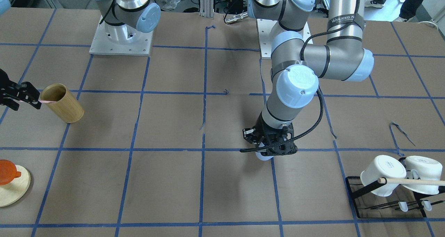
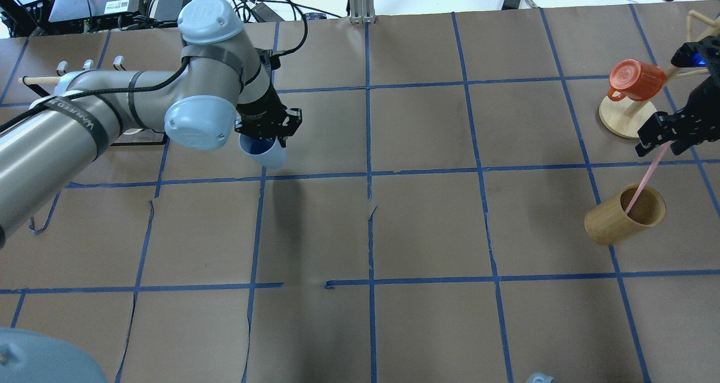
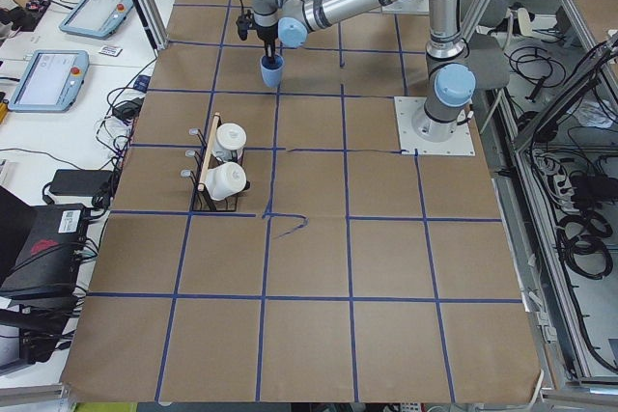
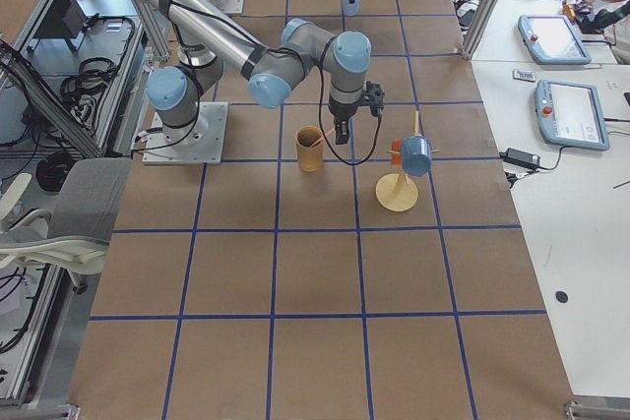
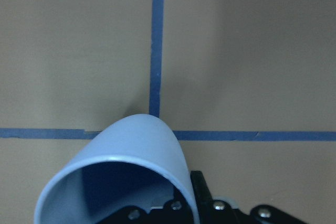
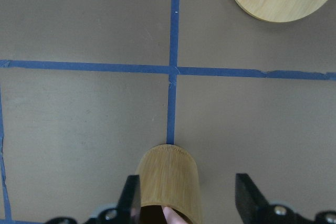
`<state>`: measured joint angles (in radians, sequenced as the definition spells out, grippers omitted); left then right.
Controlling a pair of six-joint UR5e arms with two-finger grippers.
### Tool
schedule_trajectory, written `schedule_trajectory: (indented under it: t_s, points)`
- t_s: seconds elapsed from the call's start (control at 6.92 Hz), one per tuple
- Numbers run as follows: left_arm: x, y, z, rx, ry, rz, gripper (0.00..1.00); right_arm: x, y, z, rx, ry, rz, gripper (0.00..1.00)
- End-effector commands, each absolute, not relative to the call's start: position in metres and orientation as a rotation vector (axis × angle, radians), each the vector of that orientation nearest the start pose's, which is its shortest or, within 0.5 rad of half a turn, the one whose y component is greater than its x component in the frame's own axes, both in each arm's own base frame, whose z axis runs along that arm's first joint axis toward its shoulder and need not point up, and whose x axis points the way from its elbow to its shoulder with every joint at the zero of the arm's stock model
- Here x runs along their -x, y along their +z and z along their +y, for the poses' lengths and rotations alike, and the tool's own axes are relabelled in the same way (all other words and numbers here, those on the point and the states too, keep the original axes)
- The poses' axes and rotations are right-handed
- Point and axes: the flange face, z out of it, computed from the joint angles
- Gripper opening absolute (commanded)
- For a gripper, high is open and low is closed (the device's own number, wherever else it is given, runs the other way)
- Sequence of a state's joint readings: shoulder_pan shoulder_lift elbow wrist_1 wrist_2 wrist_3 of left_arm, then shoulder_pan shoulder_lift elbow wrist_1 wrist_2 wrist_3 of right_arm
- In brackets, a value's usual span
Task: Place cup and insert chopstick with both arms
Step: 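Set the blue cup at table centre while right gripper grasps the pink stick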
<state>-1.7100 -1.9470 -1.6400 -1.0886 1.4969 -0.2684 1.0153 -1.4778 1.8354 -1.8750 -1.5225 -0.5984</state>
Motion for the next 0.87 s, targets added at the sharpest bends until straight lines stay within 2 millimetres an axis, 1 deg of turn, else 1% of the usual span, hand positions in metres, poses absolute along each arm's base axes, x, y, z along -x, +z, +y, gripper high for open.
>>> schedule_trajectory:
  t_s: [0.0, 0.14, 0.29, 0.43, 0.58, 0.72]
  points:
    - [0.327, 0.317, -0.612, 0.438, -0.111, 3.289, 0.0, 0.147, 0.346, -0.496, 0.058, 0.042, 3.081, 0.45]
    - [0.363, 0.301, -0.609, 0.493, -0.078, 3.275, 0.0, 0.145, 0.347, -0.495, 0.062, 0.046, 3.079, 0.44]
    - [0.386, 0.28, -0.596, 0.492, -0.027, 3.255, 0.0, 0.144, 0.347, -0.495, 0.064, 0.048, 3.079, 0.44]
    - [0.391, 0.272, -0.592, 0.468, -0.023, 3.233, 0.0, 0.144, 0.347, -0.495, 0.076, 0.051, 3.079, 0.44]
    - [0.393, 0.262, -0.588, 0.464, 0.014, 3.221, 0.01, 0.144, 0.347, -0.495, 0.079, 0.052, 3.076, 0.41]
    - [0.389, 0.248, -0.582, 0.46, 0.032, 3.2, 0.99, 0.143, 0.347, -0.495, 0.078, 0.055, 3.075, 0.34]
